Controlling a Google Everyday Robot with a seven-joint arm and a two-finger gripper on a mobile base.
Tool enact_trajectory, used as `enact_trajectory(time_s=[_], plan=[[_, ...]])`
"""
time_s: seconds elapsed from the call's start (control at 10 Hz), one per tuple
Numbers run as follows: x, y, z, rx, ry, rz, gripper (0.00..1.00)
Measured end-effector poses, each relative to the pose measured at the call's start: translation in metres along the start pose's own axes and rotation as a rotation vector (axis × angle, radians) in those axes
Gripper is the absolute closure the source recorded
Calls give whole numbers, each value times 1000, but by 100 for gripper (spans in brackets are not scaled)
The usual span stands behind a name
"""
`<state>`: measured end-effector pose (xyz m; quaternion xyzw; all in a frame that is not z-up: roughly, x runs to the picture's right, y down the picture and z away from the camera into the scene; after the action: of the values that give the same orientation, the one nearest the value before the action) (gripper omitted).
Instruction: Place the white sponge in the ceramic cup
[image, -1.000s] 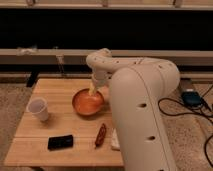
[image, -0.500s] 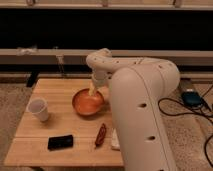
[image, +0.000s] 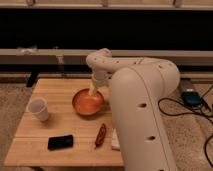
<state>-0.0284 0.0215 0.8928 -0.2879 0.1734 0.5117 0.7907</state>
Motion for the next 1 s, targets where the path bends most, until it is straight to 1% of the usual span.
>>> enact_trajectory(time_s=[0.6, 0.7, 0.8, 0.9, 1.0], plan=[[0, 0, 1, 0, 0, -1, 20], [3, 1, -3, -6, -12, -4, 20], [8, -2, -7, 0, -22, -8, 20], [23, 2, -15, 2, -35, -3, 20], [34, 5, -19, 0, -38, 4, 20]])
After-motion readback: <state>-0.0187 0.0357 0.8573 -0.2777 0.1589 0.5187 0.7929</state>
